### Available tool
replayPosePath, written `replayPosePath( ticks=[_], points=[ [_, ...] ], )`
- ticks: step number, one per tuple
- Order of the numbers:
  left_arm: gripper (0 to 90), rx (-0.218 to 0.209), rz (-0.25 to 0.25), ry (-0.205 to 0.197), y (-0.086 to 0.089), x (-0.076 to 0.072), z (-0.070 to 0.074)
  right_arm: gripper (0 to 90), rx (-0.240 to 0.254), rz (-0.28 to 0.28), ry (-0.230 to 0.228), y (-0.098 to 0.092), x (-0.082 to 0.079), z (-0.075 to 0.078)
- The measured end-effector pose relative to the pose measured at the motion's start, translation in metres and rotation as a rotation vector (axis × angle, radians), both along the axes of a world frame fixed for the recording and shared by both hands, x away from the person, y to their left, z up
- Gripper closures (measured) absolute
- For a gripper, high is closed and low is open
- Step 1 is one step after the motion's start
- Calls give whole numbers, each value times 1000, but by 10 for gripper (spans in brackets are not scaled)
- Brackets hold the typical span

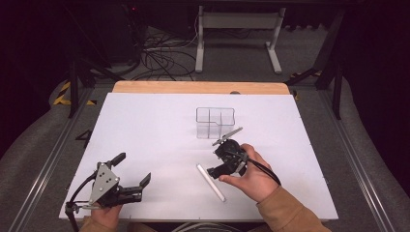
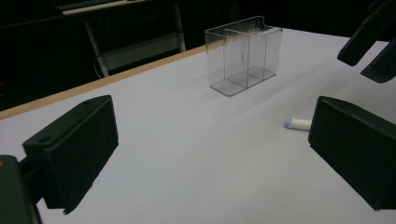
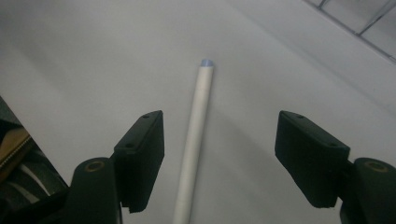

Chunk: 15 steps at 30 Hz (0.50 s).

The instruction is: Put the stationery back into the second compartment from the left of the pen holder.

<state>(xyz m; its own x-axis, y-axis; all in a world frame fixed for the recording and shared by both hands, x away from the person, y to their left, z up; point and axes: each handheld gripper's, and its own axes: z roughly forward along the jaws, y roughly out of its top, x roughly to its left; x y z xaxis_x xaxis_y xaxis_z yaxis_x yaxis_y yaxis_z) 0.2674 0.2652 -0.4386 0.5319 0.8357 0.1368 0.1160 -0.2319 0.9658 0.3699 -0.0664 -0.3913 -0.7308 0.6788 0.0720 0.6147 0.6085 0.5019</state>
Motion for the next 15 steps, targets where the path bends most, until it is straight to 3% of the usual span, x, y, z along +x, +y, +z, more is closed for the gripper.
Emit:
replayPosePath(
  ticks=[5,10,15],
  points=[
    [24,6,-1,-1,0,0,0,385,-68,0,26,5,0,0],
    [24,6,-2,-1,0,0,0,386,-87,-13,36,10,0,-2],
    [26,5,0,-2,0,0,0,428,-64,-22,30,15,1,-5]
  ],
)
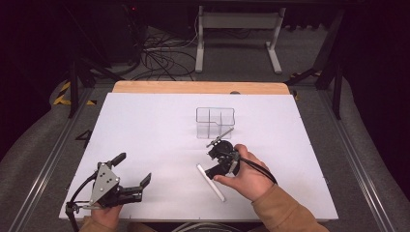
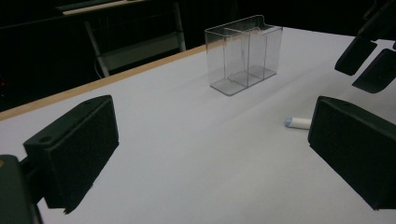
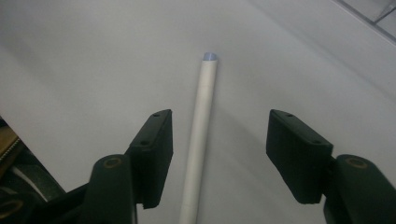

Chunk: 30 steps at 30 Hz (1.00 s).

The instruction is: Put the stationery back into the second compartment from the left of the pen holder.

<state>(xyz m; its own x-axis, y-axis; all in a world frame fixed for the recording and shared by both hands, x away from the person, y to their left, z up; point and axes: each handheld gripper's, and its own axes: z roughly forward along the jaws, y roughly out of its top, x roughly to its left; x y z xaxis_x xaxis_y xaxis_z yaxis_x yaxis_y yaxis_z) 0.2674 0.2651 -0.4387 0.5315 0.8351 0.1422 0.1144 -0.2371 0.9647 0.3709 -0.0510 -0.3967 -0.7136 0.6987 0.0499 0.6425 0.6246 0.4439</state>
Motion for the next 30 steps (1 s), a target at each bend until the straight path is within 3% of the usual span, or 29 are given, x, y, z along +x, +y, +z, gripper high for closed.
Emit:
replayPosePath(
  ticks=[7,15,23,26,30],
  points=[
    [26,1,-1,0,0,0,0,488,-46,1,15,10,5,-13],
    [28,6,-2,0,0,0,0,518,-90,-29,69,19,9,-23],
    [28,5,-4,2,0,1,0,558,-111,-50,103,26,12,-33],
    [28,6,-4,1,-1,1,0,596,-71,-80,105,26,10,-36],
    [28,2,-5,5,0,1,-1,633,-88,-76,116,29,10,-39]
  ],
)
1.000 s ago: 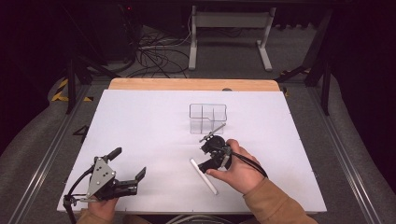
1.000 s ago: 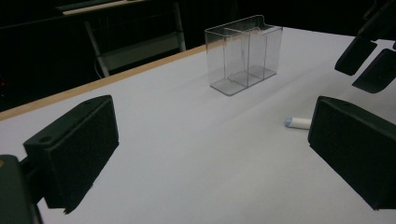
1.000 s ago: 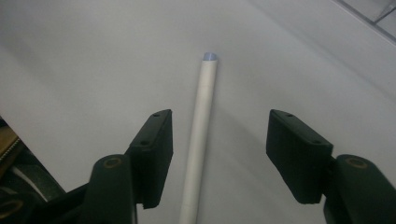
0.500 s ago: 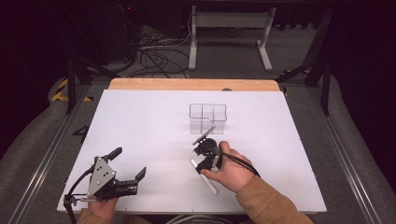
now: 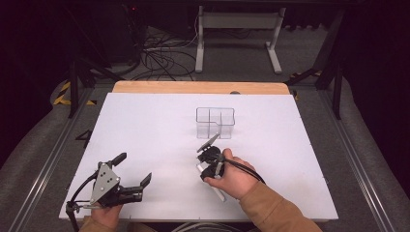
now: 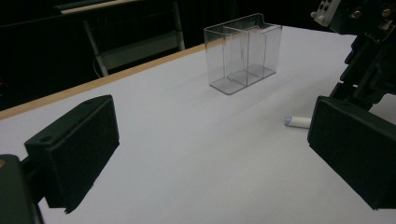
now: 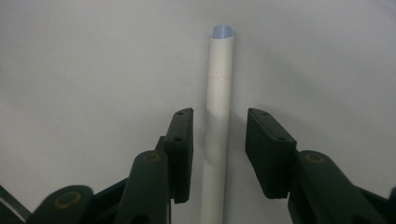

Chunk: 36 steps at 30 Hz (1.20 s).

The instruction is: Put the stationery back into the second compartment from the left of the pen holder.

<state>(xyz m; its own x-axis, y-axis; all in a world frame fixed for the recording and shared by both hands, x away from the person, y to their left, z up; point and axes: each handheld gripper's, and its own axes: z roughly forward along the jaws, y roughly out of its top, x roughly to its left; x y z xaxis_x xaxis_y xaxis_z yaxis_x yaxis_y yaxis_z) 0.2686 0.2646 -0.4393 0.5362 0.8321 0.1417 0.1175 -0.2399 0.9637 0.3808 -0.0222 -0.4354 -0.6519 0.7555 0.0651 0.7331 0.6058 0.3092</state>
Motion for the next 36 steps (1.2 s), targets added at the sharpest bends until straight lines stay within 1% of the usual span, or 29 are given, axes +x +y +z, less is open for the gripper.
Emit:
replayPosePath(
  ticks=[5,10,11,14,19,23,29,36],
  points=[
    [29,0,-1,0,0,0,0,676,-36,3,3,3,0,-4],
    [29,0,-2,2,0,0,0,689,-49,9,1,5,-2,-6],
    [29,1,-2,1,0,0,0,708,-64,15,-1,6,-2,-7],
    [29,1,-1,1,0,0,0,732,-75,12,-15,7,-3,-8],
    [29,3,0,0,0,0,0,762,-84,2,-30,8,-5,-9],
    [29,1,1,0,0,0,0,786,-89,-4,-34,9,-6,-9],
    [29,3,2,-1,0,0,0,790,-92,-7,-42,9,-7,-9],
    [29,1,2,-2,0,0,0,790,-84,-17,-33,8,-6,-8]
  ],
)
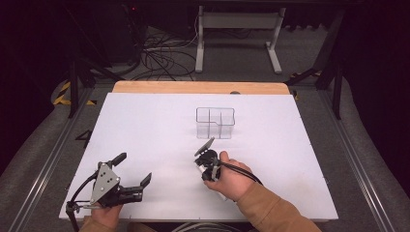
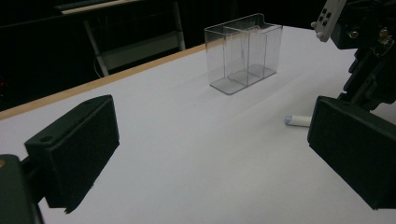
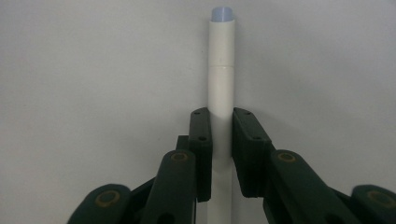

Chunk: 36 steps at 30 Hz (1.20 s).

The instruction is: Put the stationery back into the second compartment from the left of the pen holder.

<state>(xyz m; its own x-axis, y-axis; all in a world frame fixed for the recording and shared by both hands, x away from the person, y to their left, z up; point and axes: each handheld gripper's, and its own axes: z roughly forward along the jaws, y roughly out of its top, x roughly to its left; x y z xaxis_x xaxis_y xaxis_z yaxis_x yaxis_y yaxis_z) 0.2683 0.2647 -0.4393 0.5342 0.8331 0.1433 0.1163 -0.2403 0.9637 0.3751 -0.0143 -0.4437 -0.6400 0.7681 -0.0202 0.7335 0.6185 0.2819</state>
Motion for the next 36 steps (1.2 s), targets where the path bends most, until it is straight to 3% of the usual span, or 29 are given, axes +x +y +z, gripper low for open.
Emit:
replayPosePath(
  ticks=[9,23,27,36],
  points=[
    [29,-1,1,-1,0,0,0,790,99,-7,-28,-10,0,13],
    [29,2,2,-1,0,0,0,790,313,-5,-148,-38,-3,37],
    [29,2,1,-2,0,0,0,790,406,31,-183,-45,-5,44],
    [28,0,1,-3,-1,0,0,790,539,98,-308,-56,-13,57]
  ],
)
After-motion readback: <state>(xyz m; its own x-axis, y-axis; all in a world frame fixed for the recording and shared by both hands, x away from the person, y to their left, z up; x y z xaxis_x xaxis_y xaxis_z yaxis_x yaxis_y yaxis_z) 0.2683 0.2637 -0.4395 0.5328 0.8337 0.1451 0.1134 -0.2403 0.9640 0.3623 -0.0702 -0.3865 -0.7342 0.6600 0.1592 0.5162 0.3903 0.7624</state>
